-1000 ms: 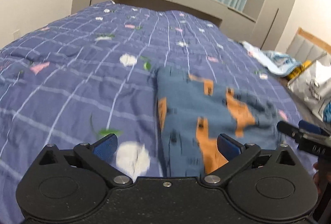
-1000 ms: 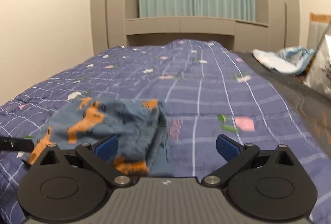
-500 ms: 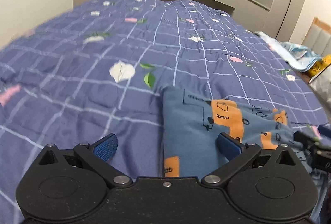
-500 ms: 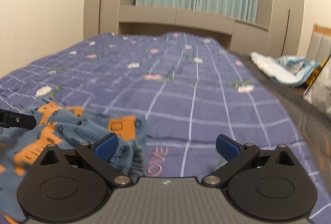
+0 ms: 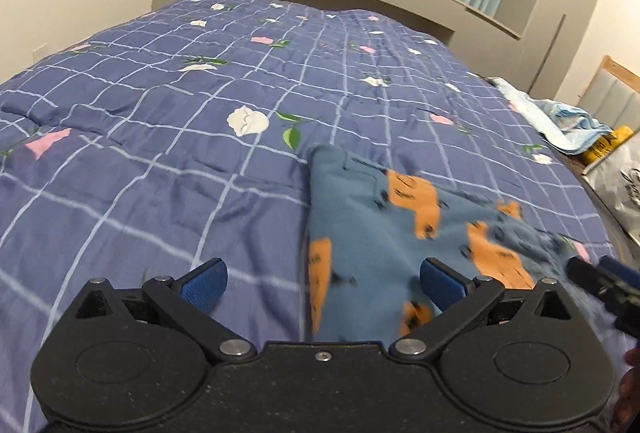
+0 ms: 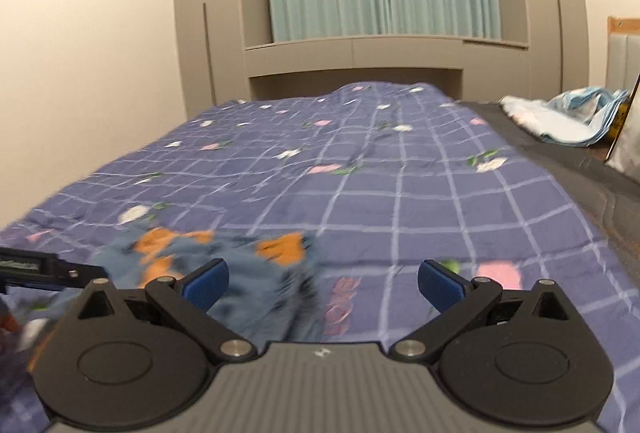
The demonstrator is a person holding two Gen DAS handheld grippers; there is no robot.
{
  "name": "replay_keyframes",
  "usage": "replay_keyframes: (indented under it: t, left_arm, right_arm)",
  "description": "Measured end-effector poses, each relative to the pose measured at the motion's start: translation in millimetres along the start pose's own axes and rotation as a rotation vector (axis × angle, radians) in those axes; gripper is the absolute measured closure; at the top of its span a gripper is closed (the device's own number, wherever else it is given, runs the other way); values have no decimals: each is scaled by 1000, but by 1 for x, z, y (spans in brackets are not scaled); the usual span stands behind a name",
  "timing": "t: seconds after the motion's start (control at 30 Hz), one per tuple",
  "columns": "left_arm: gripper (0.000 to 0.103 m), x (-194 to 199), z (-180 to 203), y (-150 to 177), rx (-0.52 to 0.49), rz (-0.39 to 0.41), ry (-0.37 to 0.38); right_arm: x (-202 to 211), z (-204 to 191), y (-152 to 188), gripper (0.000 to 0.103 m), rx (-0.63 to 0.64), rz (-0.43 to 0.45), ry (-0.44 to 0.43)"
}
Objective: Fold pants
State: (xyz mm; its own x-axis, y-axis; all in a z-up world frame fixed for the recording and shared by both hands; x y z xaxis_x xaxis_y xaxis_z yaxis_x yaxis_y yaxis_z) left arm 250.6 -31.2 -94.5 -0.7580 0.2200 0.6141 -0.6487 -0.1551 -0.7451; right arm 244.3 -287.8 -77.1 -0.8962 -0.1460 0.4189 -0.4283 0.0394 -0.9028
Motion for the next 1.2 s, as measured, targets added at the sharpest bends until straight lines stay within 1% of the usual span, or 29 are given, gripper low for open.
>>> replay_keyframes:
  t: [0.1,0.17,0.23,0.37,0.5,0.67,0.83,1.07,1.2]
  left_arm:
    - [1,19,7,15,-32,8,24]
    - [1,26,10,28,-57,-15,30]
    - [1,31,11,40,-71,-36,27]
    - [1,43,10,53,-71,-35,24]
    - [1,54,8,56,-74,-28,21]
    - [1,64,7,62,-75,-38,13]
    - [1,72,8,64,-87,-33,12]
    - [1,77,6,54,-73,-15,4]
    - [1,75,6,46,-64,-5,11]
  right_arm:
    - [12,-11,14,0,28,-34,7]
    - [19,-12,24,0,33,-59,33]
    - [27,-11,30,0,18,-72,49]
    - [37,-5,38,0,-9,-97,68]
    - [45,-7,37,0,-10,-115,74]
    - [53,-11,40,0,13,-149,96]
    - [61,-11,38,0,-2,-141,93]
    - [65,-13,31,0,4,-130,84]
    - [68,-15,25,0,-4,-109,52]
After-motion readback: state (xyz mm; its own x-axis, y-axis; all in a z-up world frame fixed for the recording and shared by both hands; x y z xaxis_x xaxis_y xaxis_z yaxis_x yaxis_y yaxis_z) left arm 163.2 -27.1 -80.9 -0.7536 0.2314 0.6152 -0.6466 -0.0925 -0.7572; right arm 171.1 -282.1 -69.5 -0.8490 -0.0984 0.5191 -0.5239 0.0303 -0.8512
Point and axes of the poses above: each gripper's, at about its wrist camera, not at the fingertips, and x roughly against the way its jaws point, z to its right, y to its underside, the point moved 8 cm from there along -x, roughly the way its jaws point, and after that the axes turned 1 degree about z, right-handed, at the moved point
